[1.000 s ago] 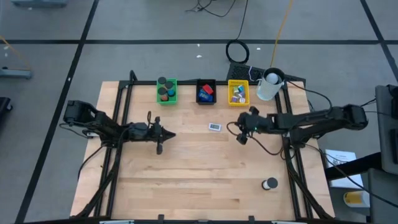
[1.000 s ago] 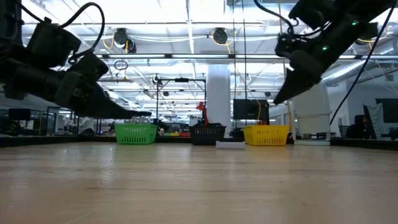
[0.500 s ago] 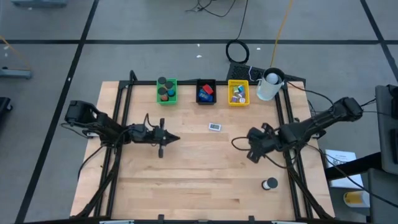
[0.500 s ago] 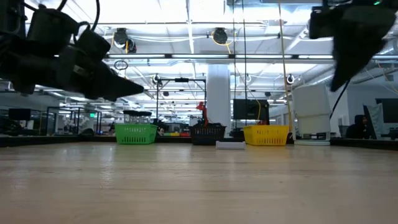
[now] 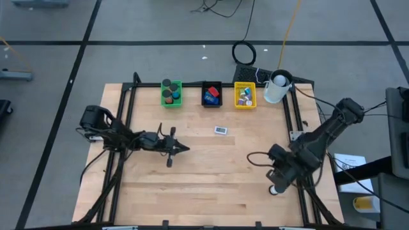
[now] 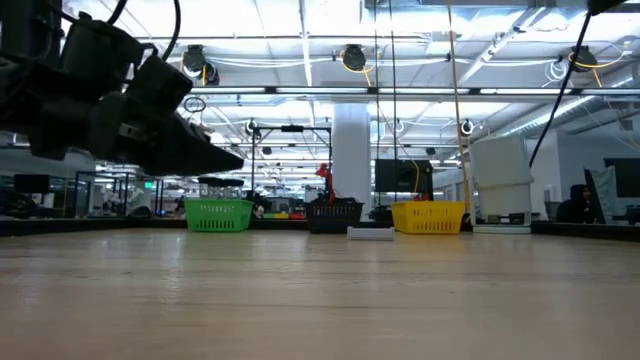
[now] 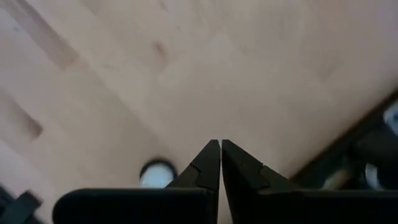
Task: Pick & Place Office items
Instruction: Put the white hourglass into the green bin
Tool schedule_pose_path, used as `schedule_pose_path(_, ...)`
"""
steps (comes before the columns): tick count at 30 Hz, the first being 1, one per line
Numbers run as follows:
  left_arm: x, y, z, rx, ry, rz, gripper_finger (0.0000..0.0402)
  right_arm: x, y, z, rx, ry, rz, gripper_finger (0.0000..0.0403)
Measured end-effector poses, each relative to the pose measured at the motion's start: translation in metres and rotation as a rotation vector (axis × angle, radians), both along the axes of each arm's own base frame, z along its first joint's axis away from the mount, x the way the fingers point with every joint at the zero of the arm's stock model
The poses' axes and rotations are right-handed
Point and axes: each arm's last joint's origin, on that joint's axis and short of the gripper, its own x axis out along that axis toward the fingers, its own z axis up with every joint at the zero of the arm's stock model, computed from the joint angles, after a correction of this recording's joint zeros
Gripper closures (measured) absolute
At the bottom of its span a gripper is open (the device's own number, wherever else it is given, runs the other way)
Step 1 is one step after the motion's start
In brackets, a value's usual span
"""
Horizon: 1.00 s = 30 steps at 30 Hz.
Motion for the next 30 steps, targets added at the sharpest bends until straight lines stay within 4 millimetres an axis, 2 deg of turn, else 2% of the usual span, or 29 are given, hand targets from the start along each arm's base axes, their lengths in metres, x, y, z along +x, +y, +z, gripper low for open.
schedule_pose_path(3, 0.003, 0.0, -0.003, 0.001, 0.012, 0.0, 0.0385, -0.005, 0.015, 0.004, 0.038, 0.038, -0.025, 0.0378)
schedule_pose_path(6, 0.004, -0.001, -0.004, 0.002, 0.02, 0.0, 0.0385, -0.01, 0.03, 0.001, 0.083, 0.082, -0.042, 0.0342)
schedule_pose_path(15, 0.003, 0.0, -0.006, 0.01, 0.042, 0.003, 0.0385, -0.029, 0.061, -0.013, 0.077, 0.116, -0.113, 0.0182)
schedule_pose_path(20, 0.003, 0.0, -0.006, 0.011, 0.044, 0.003, 0.0385, -0.03, 0.071, -0.013, 0.138, 0.06, -0.101, 0.0115)
schedule_pose_path(24, 0.003, 0.0, -0.007, 0.012, 0.048, 0.004, 0.0385, -0.026, 0.075, -0.013, 0.157, -0.018, -0.084, 0.0089)
schedule_pose_path(30, 0.003, 0.0, -0.008, 0.014, 0.063, 0.005, 0.0385, -0.02, 0.073, -0.023, 0.131, 0.025, -0.104, 0.0085)
